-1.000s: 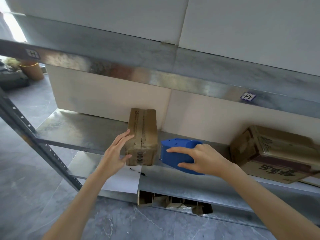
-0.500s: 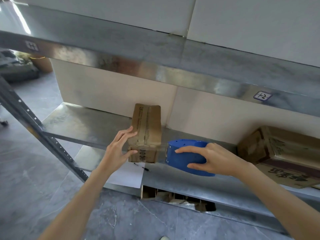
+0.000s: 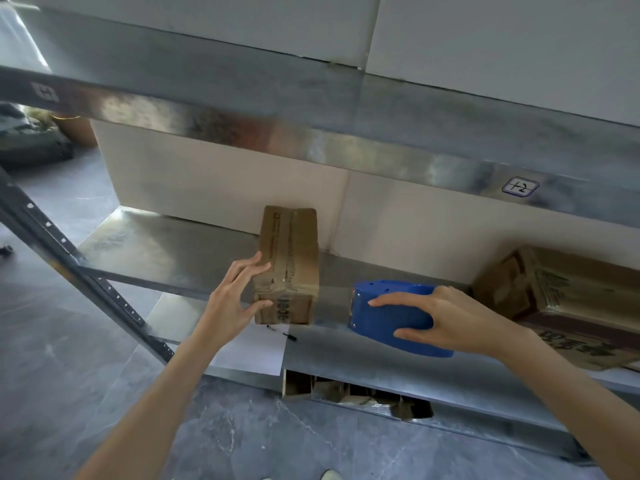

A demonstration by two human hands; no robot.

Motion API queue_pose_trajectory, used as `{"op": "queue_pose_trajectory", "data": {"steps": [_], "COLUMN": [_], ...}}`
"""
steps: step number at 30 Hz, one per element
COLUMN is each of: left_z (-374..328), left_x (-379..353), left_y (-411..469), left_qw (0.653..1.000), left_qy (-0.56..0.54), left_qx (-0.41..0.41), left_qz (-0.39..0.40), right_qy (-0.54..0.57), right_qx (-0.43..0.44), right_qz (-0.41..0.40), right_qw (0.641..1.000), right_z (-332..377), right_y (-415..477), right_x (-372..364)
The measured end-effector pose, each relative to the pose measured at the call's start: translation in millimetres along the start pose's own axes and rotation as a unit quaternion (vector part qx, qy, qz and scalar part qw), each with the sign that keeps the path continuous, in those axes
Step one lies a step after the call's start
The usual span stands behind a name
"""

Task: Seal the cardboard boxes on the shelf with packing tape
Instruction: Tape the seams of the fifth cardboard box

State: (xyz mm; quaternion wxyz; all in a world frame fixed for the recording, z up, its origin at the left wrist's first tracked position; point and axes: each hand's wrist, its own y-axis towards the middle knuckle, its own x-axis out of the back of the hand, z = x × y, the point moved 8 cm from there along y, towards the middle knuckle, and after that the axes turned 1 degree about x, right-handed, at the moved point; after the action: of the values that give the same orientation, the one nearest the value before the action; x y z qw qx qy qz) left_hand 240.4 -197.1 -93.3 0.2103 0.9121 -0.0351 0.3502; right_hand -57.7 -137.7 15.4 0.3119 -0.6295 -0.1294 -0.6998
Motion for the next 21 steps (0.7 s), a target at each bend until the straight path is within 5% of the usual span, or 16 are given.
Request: {"op": "queue_pose_trajectory", "data": {"steps": [21], "left_z": [-2.0], "left_x": [-0.4], "left_y": [-2.4], "left_qw": [0.998], "left_qy": [-0.065], "left_qx": [0.011], "left_qz": [-0.021], "right_qy": [-0.098], "right_qx": [-0.139], "right_qz": [-0.240], "right_qw": [0.956], "right_z": [32.0], "right_y": [72.7], "right_x": [-61.8]}}
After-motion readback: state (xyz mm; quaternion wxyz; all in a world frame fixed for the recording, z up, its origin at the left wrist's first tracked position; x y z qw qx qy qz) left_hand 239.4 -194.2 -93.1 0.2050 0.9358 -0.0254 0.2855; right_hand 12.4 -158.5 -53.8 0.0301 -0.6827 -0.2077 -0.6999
